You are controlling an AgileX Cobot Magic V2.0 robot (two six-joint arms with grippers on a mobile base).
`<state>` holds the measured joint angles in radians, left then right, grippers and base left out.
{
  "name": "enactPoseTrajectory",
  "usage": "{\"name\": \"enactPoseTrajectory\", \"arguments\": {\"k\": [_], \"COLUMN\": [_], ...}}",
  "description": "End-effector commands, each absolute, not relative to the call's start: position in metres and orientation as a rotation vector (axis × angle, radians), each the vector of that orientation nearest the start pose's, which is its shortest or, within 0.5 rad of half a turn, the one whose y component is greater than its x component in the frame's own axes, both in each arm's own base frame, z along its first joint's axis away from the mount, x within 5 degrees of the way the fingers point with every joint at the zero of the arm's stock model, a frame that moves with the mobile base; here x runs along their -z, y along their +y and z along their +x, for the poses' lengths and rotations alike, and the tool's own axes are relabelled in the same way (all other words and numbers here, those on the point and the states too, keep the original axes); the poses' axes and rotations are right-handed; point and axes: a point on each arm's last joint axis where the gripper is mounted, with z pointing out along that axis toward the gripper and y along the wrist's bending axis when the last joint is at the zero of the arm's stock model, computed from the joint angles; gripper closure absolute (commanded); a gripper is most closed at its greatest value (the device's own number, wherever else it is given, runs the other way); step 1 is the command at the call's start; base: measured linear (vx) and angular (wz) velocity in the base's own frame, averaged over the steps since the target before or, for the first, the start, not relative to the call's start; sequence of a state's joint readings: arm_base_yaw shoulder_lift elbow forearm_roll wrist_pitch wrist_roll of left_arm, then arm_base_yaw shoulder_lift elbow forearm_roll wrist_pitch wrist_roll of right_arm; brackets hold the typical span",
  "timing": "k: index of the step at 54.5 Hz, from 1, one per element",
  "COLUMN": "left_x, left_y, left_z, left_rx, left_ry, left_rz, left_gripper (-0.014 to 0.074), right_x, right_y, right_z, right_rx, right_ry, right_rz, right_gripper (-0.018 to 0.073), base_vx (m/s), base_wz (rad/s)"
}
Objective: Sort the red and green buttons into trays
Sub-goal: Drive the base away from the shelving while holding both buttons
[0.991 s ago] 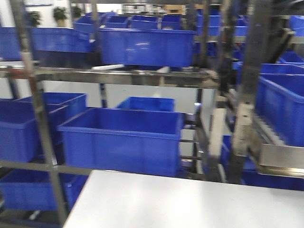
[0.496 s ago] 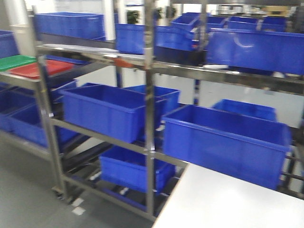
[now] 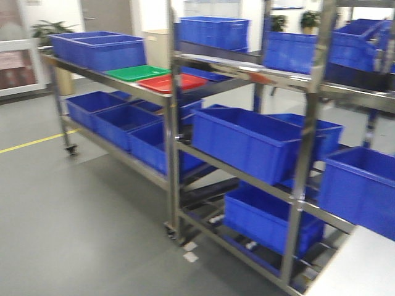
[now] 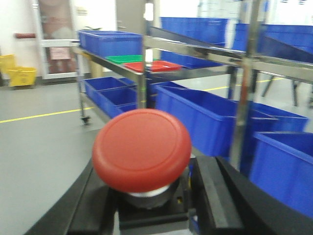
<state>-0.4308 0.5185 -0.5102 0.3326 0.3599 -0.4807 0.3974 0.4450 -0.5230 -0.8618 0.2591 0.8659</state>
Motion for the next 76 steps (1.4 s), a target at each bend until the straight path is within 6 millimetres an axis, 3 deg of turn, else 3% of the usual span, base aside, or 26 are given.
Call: {"name": "enactPoseTrajectory", "arguments": {"k": [1, 45, 76], "left_x": [-0.3308, -0.3309, -0.3309], "left_y": [-0.0394, -0.0393, -0.0393], "left_z": [0.1040, 0.1038, 0.1038], "left_rx": [0.359, 0.359, 0.359], "left_ry": [1.736, 1.735, 1.735], "left_rz": [0.174, 0.174, 0.174], "left_gripper": [0.0596, 0.0596, 0.0596], "right_x": [-0.3562, -0.3562, -0.3562], "right_y": [0.0233, 0.0233, 0.0233], "right_z": [0.0923, 0.0923, 0.0923], "right_rx": [-0.196, -0.195, -0.195], "right_ry": [1.500, 1.500, 1.500], "right_rz": [-0.179, -0.180, -0.180], "right_gripper": [0.0569, 0.0569, 0.0569], "base_vx": [-0.09, 0.02, 0.32], "base_wz": [0.65, 0.62, 0.15]}}
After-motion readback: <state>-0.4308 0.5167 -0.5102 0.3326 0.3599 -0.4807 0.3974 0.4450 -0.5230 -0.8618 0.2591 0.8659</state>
